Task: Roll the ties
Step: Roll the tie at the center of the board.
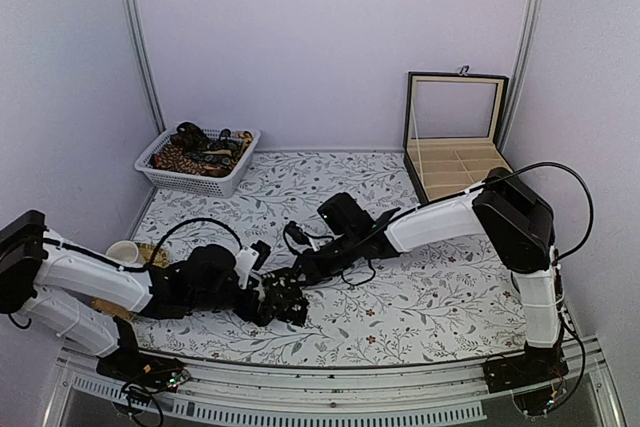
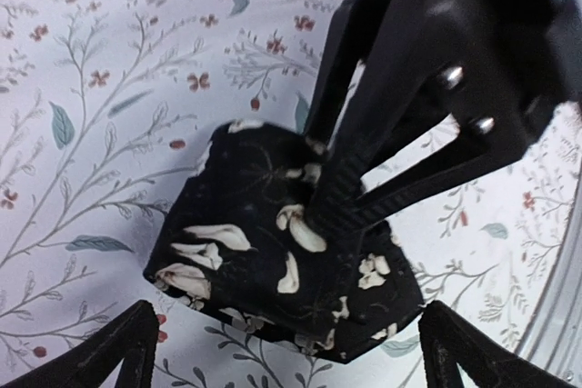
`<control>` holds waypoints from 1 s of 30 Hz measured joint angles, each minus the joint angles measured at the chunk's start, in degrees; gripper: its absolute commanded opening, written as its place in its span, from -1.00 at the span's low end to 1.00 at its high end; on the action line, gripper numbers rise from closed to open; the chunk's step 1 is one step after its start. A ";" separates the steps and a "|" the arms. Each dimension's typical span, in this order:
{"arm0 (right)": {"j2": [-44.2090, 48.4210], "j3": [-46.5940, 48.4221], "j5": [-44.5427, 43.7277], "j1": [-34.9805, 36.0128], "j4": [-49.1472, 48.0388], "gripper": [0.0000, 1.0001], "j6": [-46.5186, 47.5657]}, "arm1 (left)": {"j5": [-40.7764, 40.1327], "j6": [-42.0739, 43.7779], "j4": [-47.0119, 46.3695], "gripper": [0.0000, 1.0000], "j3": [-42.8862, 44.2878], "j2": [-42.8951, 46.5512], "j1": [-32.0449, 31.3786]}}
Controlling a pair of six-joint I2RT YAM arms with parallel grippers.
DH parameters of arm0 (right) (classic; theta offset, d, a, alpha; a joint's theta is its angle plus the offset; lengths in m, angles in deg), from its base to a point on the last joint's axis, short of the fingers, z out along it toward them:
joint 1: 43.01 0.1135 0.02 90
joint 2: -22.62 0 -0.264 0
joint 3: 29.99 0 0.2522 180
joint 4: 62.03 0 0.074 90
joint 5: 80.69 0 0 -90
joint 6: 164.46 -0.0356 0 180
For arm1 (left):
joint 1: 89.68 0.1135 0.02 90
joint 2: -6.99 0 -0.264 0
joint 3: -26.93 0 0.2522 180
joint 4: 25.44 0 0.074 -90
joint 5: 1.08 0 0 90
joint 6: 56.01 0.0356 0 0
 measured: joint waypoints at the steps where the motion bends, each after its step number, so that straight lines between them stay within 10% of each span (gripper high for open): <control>1: 0.00 -0.13 0.04 0.00 -0.15 -0.55 0.00 | 0.20 -0.28 1.03 1.00 -0.11 2.23 0.00; 10: 0.00 -0.52 0.24 0.00 -0.81 -0.55 0.15 | 12.00 -1.62 6.19 1.00 0.76 13.75 10.27; 30: 0.00 -1.97 0.46 0.50 -2.12 -0.56 1.18 | 46.29 2.32 -1.60 1.00 7.54 -14.25 23.37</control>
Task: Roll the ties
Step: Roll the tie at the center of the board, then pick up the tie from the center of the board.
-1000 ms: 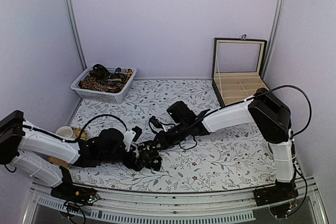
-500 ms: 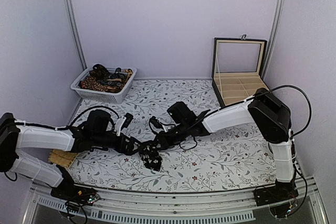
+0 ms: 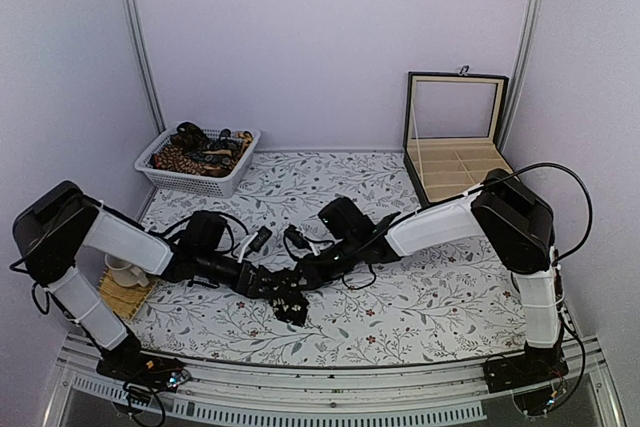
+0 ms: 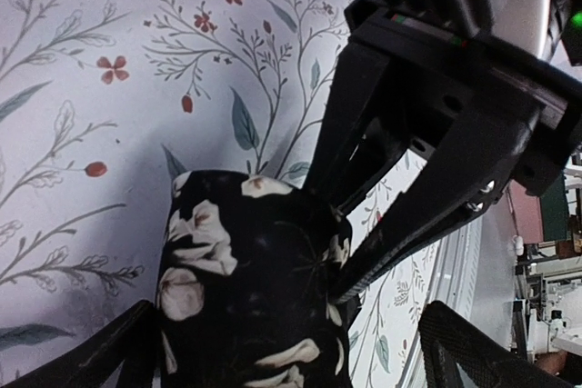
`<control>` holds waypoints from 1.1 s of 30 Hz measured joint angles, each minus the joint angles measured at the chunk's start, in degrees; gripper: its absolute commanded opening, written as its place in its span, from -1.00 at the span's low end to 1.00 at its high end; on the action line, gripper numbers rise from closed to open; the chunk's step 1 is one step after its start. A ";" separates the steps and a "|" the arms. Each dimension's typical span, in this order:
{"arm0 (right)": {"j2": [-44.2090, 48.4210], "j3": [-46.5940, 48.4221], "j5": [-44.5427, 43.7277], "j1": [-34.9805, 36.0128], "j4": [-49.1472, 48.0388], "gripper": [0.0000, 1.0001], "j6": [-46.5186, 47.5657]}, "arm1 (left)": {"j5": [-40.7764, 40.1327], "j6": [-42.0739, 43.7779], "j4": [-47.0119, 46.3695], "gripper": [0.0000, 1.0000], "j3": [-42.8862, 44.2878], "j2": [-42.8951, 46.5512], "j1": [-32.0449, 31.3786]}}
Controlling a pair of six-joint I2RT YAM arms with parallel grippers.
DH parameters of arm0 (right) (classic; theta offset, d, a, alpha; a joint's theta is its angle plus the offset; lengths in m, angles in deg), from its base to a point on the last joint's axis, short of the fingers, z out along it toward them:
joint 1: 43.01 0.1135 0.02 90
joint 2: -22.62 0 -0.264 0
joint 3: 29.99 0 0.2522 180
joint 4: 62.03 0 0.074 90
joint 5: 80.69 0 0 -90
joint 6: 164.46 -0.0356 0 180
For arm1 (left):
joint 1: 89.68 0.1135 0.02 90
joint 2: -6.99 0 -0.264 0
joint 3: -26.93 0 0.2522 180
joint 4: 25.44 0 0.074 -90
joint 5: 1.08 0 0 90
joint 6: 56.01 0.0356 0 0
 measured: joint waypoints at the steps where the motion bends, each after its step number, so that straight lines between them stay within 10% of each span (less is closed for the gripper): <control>1: 0.00 0.00 0.00 0.00 0.00 -0.56 0.11 | 0.79 0.00 -0.81 0.99 0.22 -0.74 -0.02; 11: 0.00 -0.07 0.33 0.00 0.00 -0.56 0.57 | -0.68 2.14 -1.90 0.53 0.98 -3.02 -0.96; 17: 0.00 -0.63 -0.28 -0.37 0.59 -0.56 0.79 | -2.67 4.13 -2.12 -0.09 2.95 -5.99 -2.10; 23: 0.00 -1.05 -0.52 -0.87 1.03 -0.54 0.90 | -3.37 4.37 -2.89 -0.20 2.99 -6.64 -2.51; 33: 0.07 -1.25 0.04 -1.64 2.03 0.23 1.53 | -4.68 3.52 -4.59 -0.85 0.09 -4.04 -3.45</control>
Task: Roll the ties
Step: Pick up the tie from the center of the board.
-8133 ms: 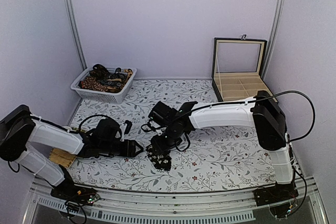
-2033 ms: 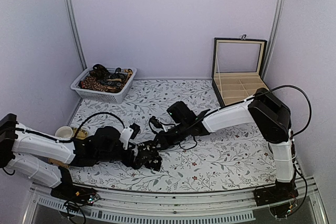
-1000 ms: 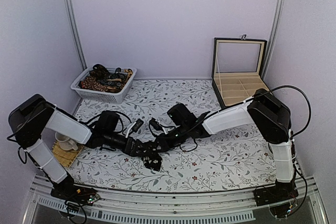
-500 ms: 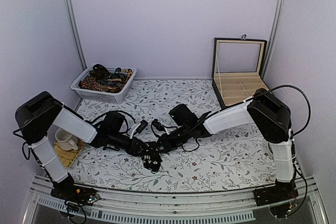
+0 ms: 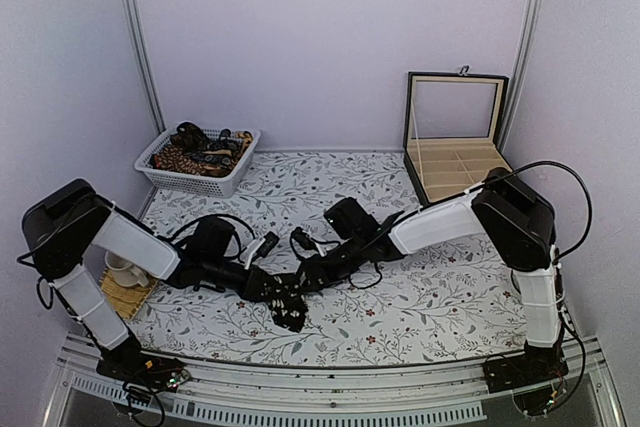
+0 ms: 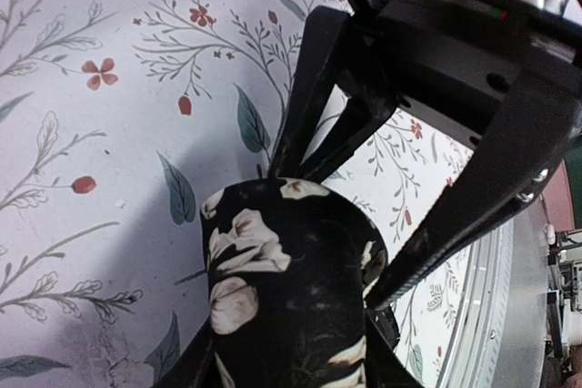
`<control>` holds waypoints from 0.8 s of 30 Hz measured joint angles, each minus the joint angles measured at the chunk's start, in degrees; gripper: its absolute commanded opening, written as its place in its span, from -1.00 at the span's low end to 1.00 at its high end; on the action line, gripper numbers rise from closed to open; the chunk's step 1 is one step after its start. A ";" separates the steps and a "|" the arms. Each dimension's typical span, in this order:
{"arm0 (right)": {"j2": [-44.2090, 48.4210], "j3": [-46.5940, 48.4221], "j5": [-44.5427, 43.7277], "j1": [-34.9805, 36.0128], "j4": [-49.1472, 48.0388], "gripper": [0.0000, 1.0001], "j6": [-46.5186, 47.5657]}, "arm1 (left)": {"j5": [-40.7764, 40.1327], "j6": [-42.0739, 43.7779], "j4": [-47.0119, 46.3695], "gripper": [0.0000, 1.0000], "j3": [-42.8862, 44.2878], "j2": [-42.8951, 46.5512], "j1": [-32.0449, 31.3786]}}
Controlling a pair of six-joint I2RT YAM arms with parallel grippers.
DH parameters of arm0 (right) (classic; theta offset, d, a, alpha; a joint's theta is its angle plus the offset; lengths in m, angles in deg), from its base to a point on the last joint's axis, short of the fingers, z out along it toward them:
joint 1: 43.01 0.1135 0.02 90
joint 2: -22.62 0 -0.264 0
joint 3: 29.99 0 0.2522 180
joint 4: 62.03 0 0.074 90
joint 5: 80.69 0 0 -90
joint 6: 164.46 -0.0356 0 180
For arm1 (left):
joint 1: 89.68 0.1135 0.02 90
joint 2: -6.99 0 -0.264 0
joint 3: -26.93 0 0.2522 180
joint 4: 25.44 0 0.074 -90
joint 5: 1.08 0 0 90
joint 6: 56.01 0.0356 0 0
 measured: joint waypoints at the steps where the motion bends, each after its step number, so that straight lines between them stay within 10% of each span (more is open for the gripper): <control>1: 0.02 0.00 0.39 -0.37 0.00 0.27 0.20 | -0.37 0.00 0.04 -0.92 -0.31 0.46 -0.17; 12: 7.34 -2.93 -1.36 -11.98 6.43 0.67 2.64 | -10.88 -1.20 1.88 -1.00 -4.20 9.46 -2.25; 24: 16.39 2.84 -23.69 -22.43 17.92 0.99 7.78 | -20.20 -2.03 5.95 -1.00 2.58 19.08 -4.46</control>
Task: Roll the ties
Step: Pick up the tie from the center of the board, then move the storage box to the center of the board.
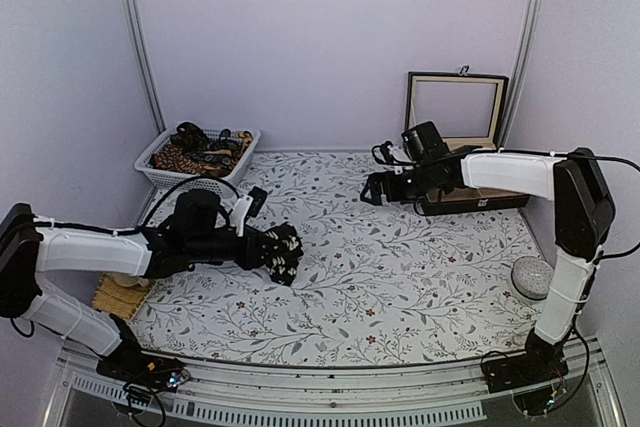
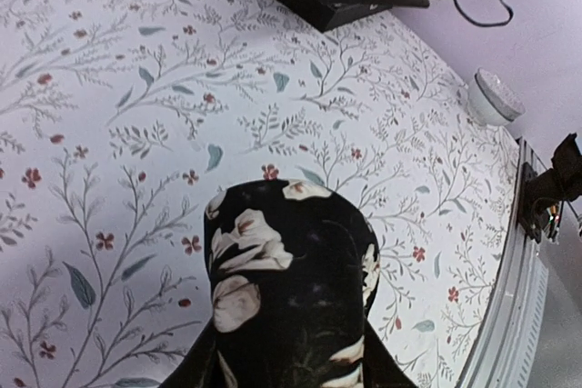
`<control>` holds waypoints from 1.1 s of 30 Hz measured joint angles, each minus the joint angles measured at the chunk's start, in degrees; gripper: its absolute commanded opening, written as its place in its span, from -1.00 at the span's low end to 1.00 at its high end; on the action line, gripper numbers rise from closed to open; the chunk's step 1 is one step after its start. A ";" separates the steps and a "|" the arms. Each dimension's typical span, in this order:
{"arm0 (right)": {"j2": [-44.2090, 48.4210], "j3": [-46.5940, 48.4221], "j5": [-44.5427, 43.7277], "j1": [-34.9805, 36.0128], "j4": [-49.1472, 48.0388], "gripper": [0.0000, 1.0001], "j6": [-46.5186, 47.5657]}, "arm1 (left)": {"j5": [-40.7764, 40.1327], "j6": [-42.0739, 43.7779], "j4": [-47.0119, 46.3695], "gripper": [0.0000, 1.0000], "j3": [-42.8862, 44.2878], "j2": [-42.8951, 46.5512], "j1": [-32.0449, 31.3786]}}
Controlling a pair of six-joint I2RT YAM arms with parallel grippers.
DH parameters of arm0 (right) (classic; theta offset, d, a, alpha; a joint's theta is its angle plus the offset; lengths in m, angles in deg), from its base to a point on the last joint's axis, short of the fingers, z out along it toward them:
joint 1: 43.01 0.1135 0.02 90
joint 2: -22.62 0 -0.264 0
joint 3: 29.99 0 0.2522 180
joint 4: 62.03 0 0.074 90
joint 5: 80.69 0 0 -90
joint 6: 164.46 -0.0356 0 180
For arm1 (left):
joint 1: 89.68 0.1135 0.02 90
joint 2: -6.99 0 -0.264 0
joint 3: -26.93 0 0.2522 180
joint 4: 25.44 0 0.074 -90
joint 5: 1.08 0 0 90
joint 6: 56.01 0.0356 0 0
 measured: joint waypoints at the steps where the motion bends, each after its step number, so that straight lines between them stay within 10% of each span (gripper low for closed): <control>1: 0.11 0.44 -1.11 -0.57 0.63 0.99 0.17 | -0.66 0.13 0.85 -1.00 1.44 0.17 -0.02; 15: -0.13 18.84 -9.79 -22.95 14.93 1.00 0.31 | -8.11 3.91 10.40 -1.00 14.99 4.92 -0.13; 33: -17.00 30.67 -14.05 -28.94 22.80 0.55 1.84 | -9.60 3.37 13.05 -1.00 17.29 5.20 -0.13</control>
